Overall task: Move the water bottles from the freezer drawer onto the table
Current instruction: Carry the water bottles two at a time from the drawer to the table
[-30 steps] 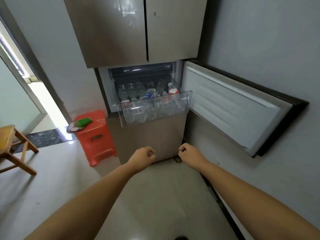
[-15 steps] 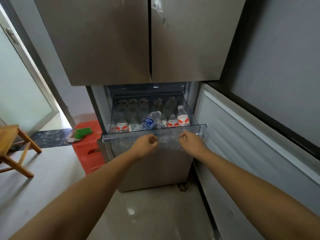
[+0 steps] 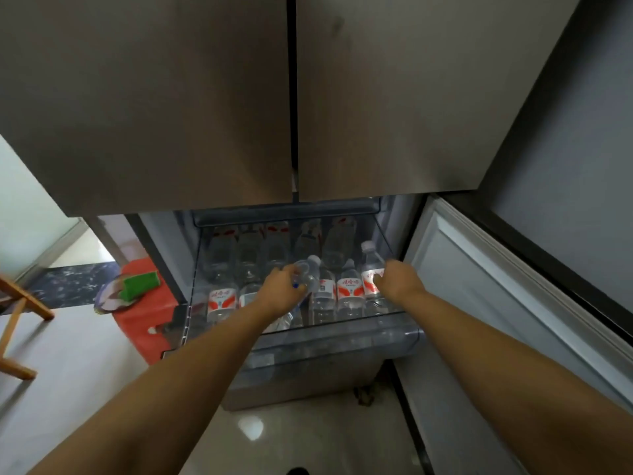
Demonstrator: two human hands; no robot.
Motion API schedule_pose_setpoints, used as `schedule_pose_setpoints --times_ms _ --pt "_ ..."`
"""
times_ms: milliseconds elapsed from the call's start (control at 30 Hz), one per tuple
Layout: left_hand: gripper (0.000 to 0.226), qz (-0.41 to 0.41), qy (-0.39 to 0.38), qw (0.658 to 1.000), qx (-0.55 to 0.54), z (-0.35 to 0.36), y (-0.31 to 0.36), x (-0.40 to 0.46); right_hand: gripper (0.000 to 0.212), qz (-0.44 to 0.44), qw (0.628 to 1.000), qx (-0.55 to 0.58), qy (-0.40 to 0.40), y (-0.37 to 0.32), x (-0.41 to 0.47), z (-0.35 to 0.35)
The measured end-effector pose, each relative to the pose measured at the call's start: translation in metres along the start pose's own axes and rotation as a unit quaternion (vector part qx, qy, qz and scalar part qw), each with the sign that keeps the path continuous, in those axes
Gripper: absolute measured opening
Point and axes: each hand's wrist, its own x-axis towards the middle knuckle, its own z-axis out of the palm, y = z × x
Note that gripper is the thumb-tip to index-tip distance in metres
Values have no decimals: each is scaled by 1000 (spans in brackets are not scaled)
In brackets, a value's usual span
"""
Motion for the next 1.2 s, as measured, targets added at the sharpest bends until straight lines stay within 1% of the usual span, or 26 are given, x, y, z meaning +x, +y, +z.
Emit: schedule_pose_setpoints --times_ms 100,167,267,333,367,400,467,533,667,833,933,1000,1100,1167,1200 --pt "62 -34 -13 997 72 13 -12 28 35 38 996 -39 -66 -2 22 19" --pt "79 -58 -42 993 90 22 -17 39 39 74 993 -33 -89 -1 31 32" --pt "99 -71 -72 989 110 34 -24 48 58 101 992 -55 -60 -1 41 48" --pt "102 -66 -62 986 138 37 -28 50 77 111 988 -103 -33 -2 45 53" --pt "102 -63 -57 985 148 38 -28 50 82 115 985 -125 -21 -3 45 54" --pt "101 -60 -53 985 153 38 -28 50 81 112 982 -150 -11 -4 44 54" --pt "99 -53 -48 984 162 38 -29 49 67 93 979 -184 -5 -4 42 54" --pt "98 -49 -47 984 164 37 -29 49 61 91 977 -191 -2 -2 43 54" --pt "95 -41 -50 989 131 31 -33 48 64 96 986 -138 6 -2 36 50" --pt "65 -53 -50 996 44 22 -31 43 67 67 994 -83 20 -1 29 44" --pt "59 -37 -50 998 20 6 -22 44 67 47 997 -50 41 0 26 38" --pt "62 -17 -45 999 16 -7 -17 47 63 38 998 8 57 2 24 34" --pt "64 -8 -71 997 -6 -25 -8 50 54 20 991 92 96 7 24 26" --pt "63 0 -92 996 -21 -33 -2 48 49 38 975 191 109 6 22 12" --pt "62 6 -98 995 -26 -35 1 47 48 54 956 272 101 5 20 5"
